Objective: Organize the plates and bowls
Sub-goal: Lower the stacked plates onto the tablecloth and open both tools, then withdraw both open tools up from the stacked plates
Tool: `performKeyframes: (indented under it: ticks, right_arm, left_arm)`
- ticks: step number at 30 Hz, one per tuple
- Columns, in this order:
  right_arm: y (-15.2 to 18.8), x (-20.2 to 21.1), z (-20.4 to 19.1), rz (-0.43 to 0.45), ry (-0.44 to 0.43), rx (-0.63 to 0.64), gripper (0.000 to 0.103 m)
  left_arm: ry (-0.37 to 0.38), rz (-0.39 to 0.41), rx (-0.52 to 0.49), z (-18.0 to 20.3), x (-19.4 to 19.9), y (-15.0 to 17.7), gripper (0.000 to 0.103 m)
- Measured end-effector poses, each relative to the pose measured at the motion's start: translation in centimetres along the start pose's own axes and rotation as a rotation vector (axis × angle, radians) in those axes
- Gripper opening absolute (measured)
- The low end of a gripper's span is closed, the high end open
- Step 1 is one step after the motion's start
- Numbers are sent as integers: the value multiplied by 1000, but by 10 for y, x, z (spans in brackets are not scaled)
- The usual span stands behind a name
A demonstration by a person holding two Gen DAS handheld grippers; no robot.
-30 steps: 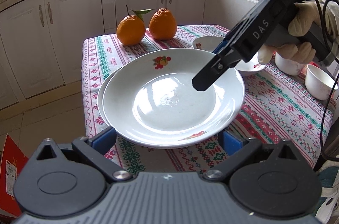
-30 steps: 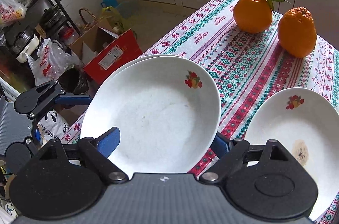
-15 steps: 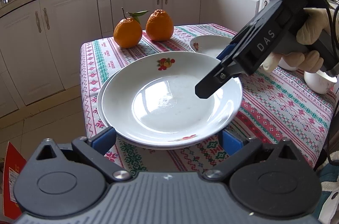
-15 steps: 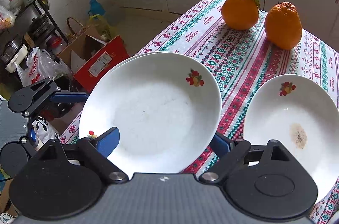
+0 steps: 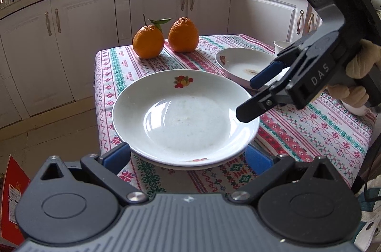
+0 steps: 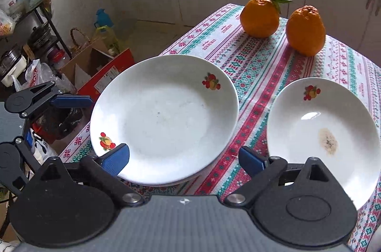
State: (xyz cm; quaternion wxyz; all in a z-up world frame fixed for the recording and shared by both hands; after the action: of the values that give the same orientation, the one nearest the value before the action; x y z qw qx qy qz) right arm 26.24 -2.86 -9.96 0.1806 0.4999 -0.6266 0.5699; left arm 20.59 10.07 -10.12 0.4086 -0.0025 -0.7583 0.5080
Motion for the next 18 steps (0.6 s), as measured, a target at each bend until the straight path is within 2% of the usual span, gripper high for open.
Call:
performKeyframes:
  ticks: [3, 7, 13, 18]
  right_arm:
    - [8, 15, 12, 71, 68, -14, 103]
    - [22, 35, 40, 152, 204, -43, 103]
    - [53, 36, 87, 169, 381, -97, 103]
    - [67, 25, 106, 178, 392, -130, 103]
  left_arm:
    - [-4, 16, -11, 6, 8, -7, 102]
    - [-14, 41, -33, 15, 18, -23, 102]
    - [26, 107, -54, 35, 29, -58, 102]
    - [59, 122, -67, 52, 29, -84, 102]
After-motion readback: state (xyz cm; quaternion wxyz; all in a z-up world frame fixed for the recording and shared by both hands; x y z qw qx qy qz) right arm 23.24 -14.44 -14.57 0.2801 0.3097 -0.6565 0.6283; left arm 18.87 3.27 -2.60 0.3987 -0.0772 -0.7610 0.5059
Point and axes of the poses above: each gripper's, at about its wrist camera, not at the fingertips, and x roughly against the way its jaws point, z to its right, y to its underside, the point moved 10 cm from there along -x, roughly the way its jaws point, and after that the axes turned 12 degrees about -x, right-handed, at the moved point
